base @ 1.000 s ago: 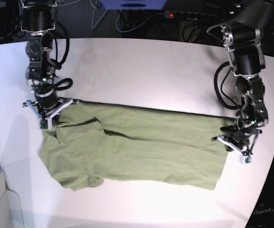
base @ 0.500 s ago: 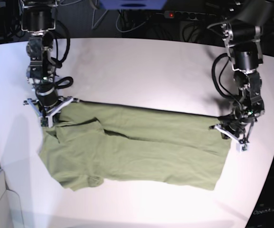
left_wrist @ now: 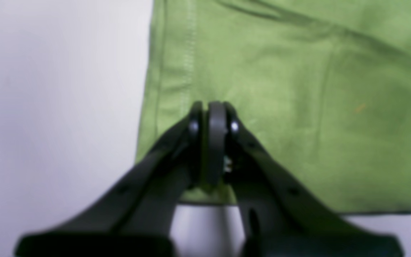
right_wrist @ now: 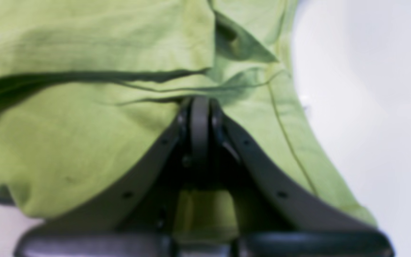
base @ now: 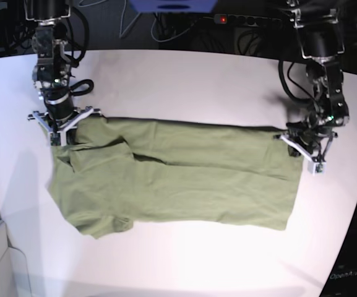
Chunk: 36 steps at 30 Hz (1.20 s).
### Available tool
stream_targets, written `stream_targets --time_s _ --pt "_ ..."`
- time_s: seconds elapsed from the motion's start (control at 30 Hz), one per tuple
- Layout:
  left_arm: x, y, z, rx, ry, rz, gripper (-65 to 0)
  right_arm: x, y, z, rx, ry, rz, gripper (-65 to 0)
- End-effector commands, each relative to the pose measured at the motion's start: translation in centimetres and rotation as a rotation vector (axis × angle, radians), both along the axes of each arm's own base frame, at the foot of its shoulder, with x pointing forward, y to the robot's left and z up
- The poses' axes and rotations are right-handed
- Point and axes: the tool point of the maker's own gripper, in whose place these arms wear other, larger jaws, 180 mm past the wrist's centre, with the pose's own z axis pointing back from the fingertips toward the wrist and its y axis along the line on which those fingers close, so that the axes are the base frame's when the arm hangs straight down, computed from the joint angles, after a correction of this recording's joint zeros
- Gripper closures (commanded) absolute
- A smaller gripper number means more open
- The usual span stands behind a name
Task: Fold the T-shirt properly
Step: 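Drag the folded shirt back toward the robot with both grippers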
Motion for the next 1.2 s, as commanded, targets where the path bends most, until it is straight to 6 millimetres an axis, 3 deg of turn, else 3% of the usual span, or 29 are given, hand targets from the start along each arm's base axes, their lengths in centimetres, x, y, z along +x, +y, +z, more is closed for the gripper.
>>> stream_targets --time_s 0.0,0.23,0.47,0.57,0.73,1.17 --pt "-4.8 0.1 -2.8 0.043 0.213 -0.024 -3.3 -0.8 -0.2 -0.3 -0.011 0.037 0.006 -0.7" --pt "-9.3 -0.9 -2.0 0.080 0.231 -0.068 -3.3 -3.8 0.3 0.3 -0.021 0.045 0.030 -0.7" --pt "-14.8 -0.7 -3.8 0.088 0.326 -0.084 -3.3 -6.9 -0.7 -0.3 -0.051 0.099 0.037 -0.7" --pt "-16.0 -0.5 -4.2 0.087 0.339 -0.080 -3.3 -8.4 -1.7 -0.8 -0.059 0.128 0.014 -0.7" --pt "-18.1 2.1 -4.0 0.109 0.351 -0.007 -3.3 -10.3 -1.7 -1.6 -0.059 0.169 0.016 -0.7" --pt "-22.1 2.3 -5.0 0.110 0.404 -0.008 -3.3 -13.7 -1.3 -2.0 -0.049 0.152 0.032 -0.7"
